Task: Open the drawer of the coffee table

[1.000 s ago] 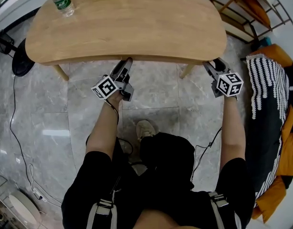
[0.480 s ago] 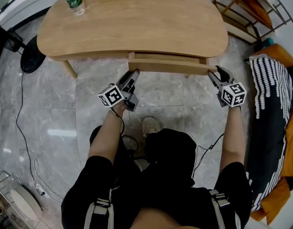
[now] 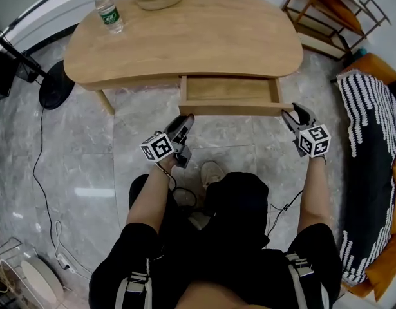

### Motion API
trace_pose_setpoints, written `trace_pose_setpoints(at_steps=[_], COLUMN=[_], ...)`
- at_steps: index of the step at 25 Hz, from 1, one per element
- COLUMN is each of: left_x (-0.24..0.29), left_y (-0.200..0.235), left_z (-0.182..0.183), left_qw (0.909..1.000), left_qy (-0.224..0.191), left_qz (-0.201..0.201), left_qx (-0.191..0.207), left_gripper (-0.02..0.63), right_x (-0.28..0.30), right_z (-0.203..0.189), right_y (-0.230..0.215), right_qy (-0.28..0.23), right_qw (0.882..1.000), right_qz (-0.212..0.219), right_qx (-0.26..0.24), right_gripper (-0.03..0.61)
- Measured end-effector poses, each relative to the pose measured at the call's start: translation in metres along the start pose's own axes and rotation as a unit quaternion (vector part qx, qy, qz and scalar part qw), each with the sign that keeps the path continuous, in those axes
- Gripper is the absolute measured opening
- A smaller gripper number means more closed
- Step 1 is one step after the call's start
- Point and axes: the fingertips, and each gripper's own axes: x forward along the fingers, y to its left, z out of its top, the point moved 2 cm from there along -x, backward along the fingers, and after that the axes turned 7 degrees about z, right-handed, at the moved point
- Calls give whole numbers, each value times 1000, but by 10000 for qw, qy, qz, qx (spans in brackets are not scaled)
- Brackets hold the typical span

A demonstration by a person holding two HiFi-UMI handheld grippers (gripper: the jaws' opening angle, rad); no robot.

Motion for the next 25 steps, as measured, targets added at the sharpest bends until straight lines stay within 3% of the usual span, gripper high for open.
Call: trace_pose_setpoints(at_steps=[7, 16, 25], left_x=[-6, -6, -5], left_y=[1, -1, -3], left_z=[-1, 0, -6], left_qw=[9997, 9995, 9989], left_qy=[173, 204, 337], left_qz=[46, 20, -51], left_qx=[164, 249, 328], left_gripper=[209, 209, 209], right_x=[0, -1, 0], right_z=[0, 2, 0], right_y=[2, -1, -8], right_qy=[-53, 441, 423], right_qw=[9999, 9963, 9965], right_qz=[-115, 277, 301], right_qx=[22, -681, -651], right_gripper=[225, 176, 173])
